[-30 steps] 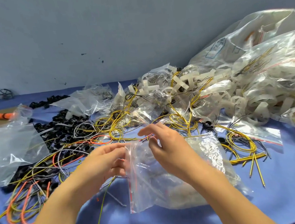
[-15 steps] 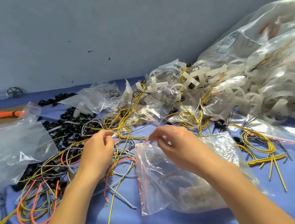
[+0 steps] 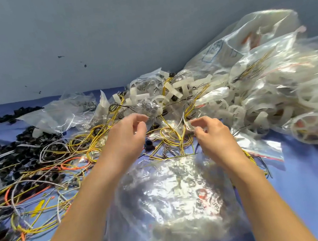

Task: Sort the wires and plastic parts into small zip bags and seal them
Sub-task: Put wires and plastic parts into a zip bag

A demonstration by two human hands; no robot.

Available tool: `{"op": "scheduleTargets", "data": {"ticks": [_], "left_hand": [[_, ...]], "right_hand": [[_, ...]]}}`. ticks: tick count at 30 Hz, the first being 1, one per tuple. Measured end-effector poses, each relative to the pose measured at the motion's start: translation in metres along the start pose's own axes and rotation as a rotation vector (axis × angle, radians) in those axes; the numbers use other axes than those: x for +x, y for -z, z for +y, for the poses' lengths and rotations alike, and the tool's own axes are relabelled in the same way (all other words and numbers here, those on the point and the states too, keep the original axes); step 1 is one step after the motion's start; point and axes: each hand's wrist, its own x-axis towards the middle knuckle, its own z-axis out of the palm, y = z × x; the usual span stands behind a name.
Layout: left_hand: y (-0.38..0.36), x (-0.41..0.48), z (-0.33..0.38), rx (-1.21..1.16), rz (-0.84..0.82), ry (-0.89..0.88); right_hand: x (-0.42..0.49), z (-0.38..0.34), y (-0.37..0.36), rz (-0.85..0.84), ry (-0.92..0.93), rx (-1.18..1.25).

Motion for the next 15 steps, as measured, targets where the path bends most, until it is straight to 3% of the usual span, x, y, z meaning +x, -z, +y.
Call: {"op": "scheduleTargets", "data": {"ticks": [4, 8, 11, 15], "left_hand": [[-0.044, 0.037, 0.048, -0.021, -0.132, -0.135], [-0.095, 0.096, 0.079, 0.061, -0.139, -0.141], [-0.113, 0.147, 0.083, 0.219, -0.113, -0.098], [-0.128, 0.192, 0.086, 0.516, -0.248, -0.045]], "right_hand": [[0.005, 0.009, 0.013, 0.029, -0.032, 0.051], [0.003, 0.026, 0.027, 0.060, -0.077, 0.076], [0.003, 0.038, 0.039, 0.072, -0.098, 0.114], [0.013, 0.049, 0.053, 0.112, -0.138, 0.192]]}}
